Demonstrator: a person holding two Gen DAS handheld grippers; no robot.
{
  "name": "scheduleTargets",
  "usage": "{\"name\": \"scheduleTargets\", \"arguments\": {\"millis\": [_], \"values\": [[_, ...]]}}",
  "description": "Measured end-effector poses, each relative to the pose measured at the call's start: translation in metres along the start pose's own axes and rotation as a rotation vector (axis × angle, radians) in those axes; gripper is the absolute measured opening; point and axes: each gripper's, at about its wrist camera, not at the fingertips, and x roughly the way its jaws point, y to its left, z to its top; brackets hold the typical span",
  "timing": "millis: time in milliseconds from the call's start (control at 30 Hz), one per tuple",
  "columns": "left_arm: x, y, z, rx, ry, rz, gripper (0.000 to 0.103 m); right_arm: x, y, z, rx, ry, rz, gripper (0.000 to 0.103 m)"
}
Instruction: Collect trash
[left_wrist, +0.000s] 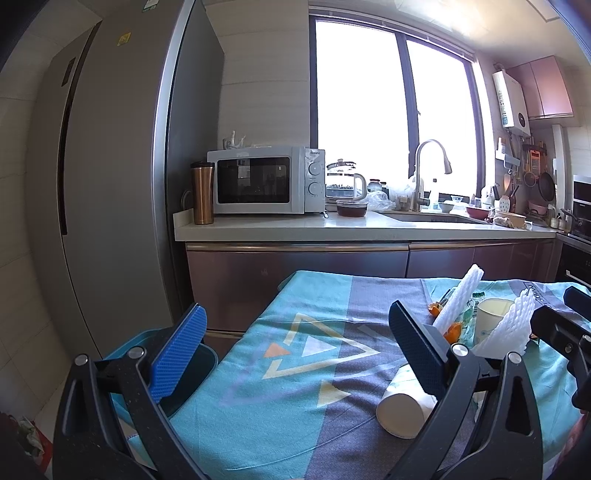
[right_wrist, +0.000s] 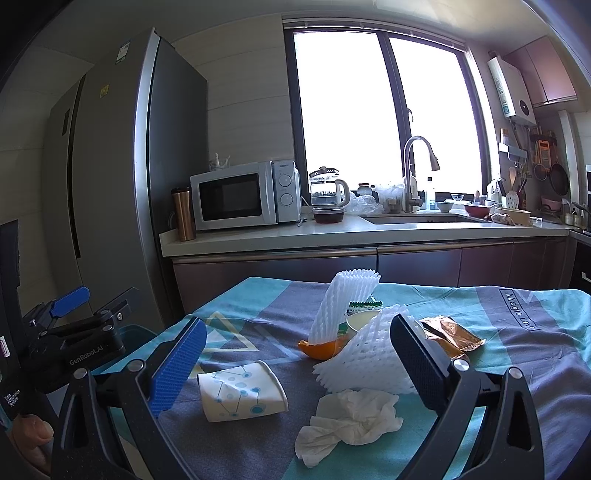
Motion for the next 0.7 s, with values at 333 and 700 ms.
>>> {"name": "scheduleTargets", "arguments": {"millis": [333,700], "values": [[-0.0012,-0.0015,-0.0007,0.003,-0.004,0.002,0.097,-0.0005,-0.0008,-0.0010,0.007,-0.002,0.005,0.096],[-0.0003,-0.0028,0.0002,0.005,-0.001,0.000,0.097,-0.0006,-0.0002,-0.0002,0.010,0.000,0.009,0.096]]}}
